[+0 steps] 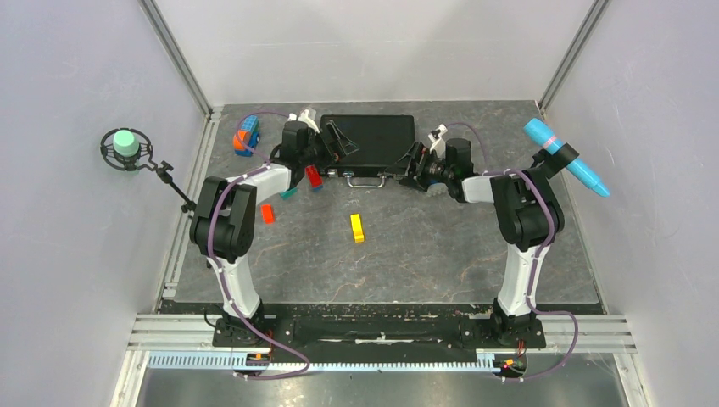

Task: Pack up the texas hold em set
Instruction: Close the chip case at the center of the board.

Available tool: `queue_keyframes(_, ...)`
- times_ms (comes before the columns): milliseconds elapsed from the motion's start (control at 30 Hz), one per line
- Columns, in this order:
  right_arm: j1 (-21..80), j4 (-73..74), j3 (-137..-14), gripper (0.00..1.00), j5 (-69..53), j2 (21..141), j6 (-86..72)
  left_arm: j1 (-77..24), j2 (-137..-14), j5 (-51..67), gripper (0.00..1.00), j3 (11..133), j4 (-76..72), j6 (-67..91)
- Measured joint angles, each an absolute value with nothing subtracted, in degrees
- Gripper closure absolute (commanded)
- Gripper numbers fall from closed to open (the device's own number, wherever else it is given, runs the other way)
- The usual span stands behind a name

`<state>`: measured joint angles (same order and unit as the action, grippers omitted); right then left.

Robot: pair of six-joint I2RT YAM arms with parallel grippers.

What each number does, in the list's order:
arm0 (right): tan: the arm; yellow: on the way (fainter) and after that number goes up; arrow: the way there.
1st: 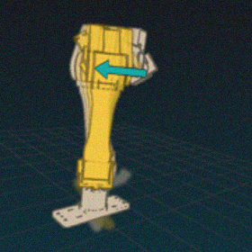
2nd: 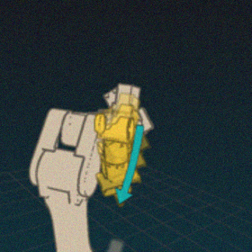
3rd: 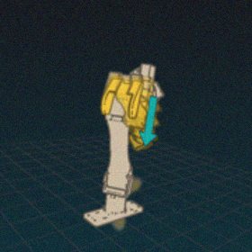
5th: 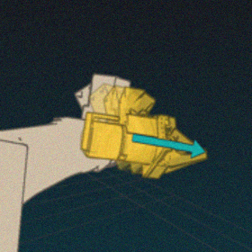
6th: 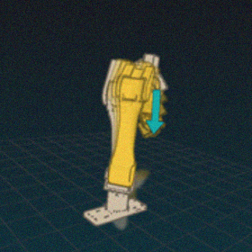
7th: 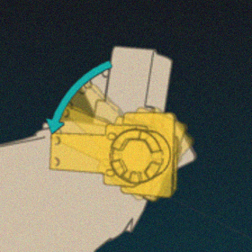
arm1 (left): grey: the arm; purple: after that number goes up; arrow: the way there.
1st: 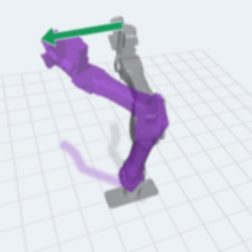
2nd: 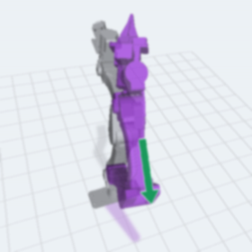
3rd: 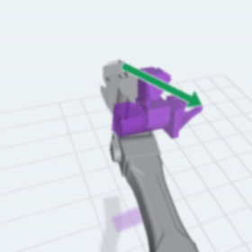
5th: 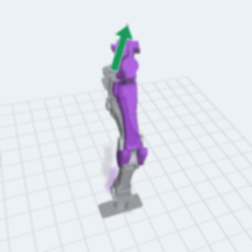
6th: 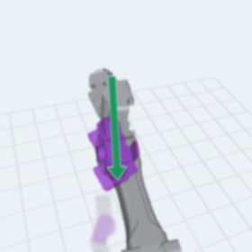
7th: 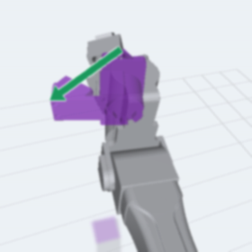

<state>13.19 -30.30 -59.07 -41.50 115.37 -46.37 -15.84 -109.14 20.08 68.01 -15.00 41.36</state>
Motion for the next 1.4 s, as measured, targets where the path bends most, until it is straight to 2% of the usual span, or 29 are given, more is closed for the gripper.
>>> queue_keyframes(200,13.0,-22.8,-59.7,0.02,-38.1,115.0,-41.2,-15.8,-109.1,20.1,0.0,67.8,-15.4,41.4)
queue_keyframes(367,13.0,-23.1,-59.4,0.02,-38.8,114.3,-41.1,-15.8,-108.4,20.0,0.0,66.5,-16.6,41.3)
queue_keyframes(800,13.0,-27.7,-59.1,0.02,-41.2,110.7,-43.5,-14.0,-104.7,25.8,0.02,51.5,-32.4,47.8)
queue_keyframes(1067,13.0,-27.8,-59.1,0.02,-41.3,110.7,-43.7,-14.0,-105.1,27.0,0.03,50.6,-36.2,49.5)
queue_keyframes(1400,13.0,-27.8,-59.1,0.02,-41.4,110.7,-43.7,-14.0,-106.8,26.7,0.04,50.6,-33.7,49.4)
